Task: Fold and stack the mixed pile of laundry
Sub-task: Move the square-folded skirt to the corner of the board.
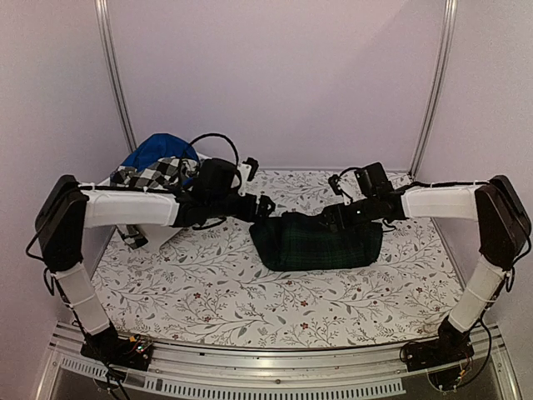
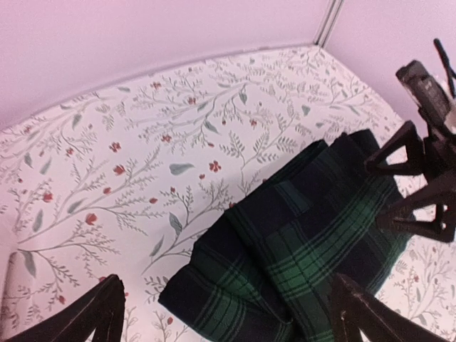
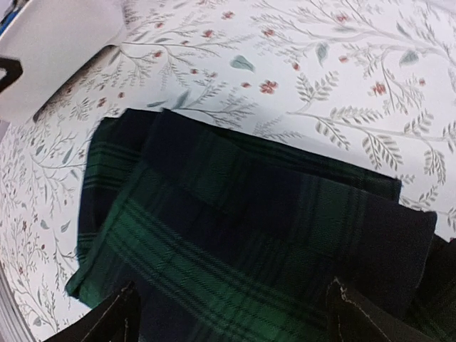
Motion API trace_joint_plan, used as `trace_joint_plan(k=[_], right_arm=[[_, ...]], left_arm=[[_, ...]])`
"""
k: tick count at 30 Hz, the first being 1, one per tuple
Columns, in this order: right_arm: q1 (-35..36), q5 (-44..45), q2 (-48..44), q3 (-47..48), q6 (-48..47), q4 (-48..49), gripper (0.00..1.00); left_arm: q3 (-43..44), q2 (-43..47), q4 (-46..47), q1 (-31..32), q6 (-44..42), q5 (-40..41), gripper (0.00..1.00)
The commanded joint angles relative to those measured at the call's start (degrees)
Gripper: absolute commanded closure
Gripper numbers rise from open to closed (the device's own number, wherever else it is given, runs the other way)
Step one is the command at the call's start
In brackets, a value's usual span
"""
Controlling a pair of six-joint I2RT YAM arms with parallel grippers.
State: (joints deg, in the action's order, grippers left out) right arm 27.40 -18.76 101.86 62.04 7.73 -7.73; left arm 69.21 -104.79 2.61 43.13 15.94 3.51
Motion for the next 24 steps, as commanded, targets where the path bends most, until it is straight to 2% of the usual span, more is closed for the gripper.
trace_joint_plan(k=[1, 6, 9, 10, 14, 18, 24], right_arm=[[8.98, 14.35, -11.18, -2.52, -0.74, -4.33, 0.04], [9.17, 10.03, -18.5, -8.96, 7.18, 1.24, 0.01], [9.21, 3.31, -16.77, -7.15, 7.84, -1.9, 0.01], [9.43, 3.52, -15.73, -6.9, 8.49, -2.09, 0.01], [11.85, 9.52, -10.04, -4.2, 17.96, -6.81, 0.02], [14.74, 16.89, -1.44, -0.77, 23.49, -8.8, 0.01], [14.78, 23.28, 9.52, 1.9, 26.1, -7.48, 0.01]], left_arm=[[-7.3, 12.81, 6.27, -0.49, -0.99, 5.49, 0.0], [-13.79, 22.63, 10.94, -1.03, -0.46, 6.31, 0.0], [-13.62, 24.05, 9.29, -1.71, 1.3, 10.29, 0.0], [-13.67, 24.46, 9.08, -1.72, 1.44, 11.6, 0.0], [-14.39, 24.92, 9.48, -1.83, 1.96, 15.19, 0.0], [-13.94, 24.19, 6.7, -1.89, 3.12, 18.49, 0.0], [-14.76, 24.65, 3.94, -2.56, 3.96, 19.98, 0.0]])
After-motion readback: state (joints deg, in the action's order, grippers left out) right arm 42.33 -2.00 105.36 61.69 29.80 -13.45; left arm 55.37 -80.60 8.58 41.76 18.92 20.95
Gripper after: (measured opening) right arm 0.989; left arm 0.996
